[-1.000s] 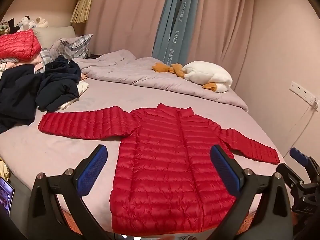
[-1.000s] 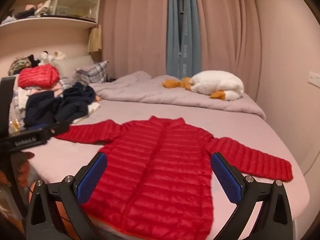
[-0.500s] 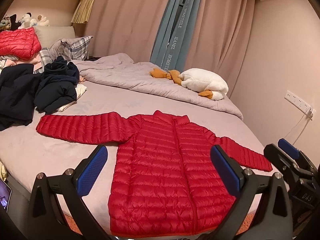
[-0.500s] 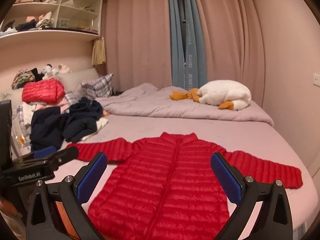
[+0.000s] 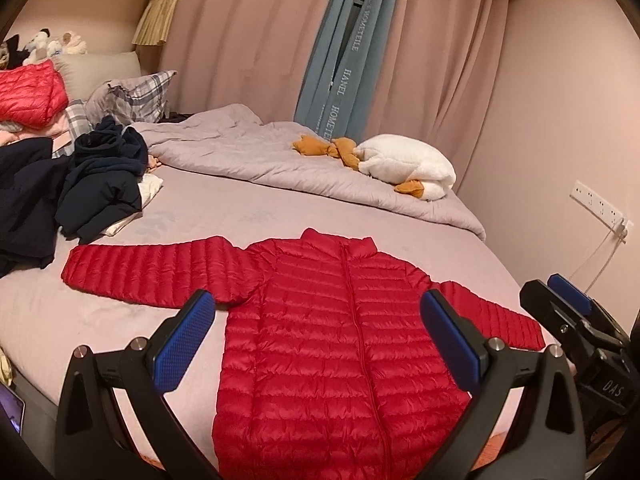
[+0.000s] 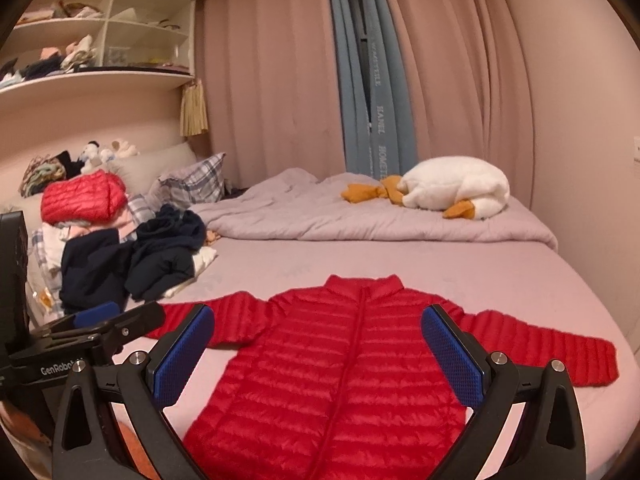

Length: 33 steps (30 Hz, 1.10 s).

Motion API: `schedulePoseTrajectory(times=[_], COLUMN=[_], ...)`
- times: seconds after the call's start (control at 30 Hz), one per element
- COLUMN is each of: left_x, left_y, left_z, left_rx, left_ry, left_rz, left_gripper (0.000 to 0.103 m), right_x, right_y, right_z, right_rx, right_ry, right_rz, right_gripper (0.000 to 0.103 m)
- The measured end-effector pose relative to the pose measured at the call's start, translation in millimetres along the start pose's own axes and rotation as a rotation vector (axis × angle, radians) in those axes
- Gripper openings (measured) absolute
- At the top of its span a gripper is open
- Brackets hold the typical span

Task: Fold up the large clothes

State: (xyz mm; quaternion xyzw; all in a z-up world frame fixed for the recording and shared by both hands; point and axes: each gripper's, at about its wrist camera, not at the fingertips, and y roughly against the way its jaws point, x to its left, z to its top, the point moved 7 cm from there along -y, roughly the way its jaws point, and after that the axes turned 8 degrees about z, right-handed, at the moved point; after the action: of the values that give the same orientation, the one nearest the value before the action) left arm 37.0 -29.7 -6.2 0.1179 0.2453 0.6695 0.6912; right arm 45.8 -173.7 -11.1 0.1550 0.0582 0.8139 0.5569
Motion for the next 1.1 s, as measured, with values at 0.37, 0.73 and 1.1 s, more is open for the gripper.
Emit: schedulePoseTrajectory(times=[0.37,0.73,1.1], left_x=[2,10,4], left_y=[-29,-58,-74], left_z=[15,15,8], left_rx=[0.026,0.088,0.128], left_ry=[0.014,0.03,0.007], left_rz=[0.017,0.014,-0.001], left_gripper=[0.102,0.102,0.102], right_x=[-19,-42,-51], right_y=[-24,-47,-56], right_z=[7,1,-6], right_rx=[0.064,0.134,0.172], right_ry=[-0.018,-0.083,-0.095], right_rz=[-0.026,-0.089,-0.117], right_gripper=[0.102,0.102,0.102])
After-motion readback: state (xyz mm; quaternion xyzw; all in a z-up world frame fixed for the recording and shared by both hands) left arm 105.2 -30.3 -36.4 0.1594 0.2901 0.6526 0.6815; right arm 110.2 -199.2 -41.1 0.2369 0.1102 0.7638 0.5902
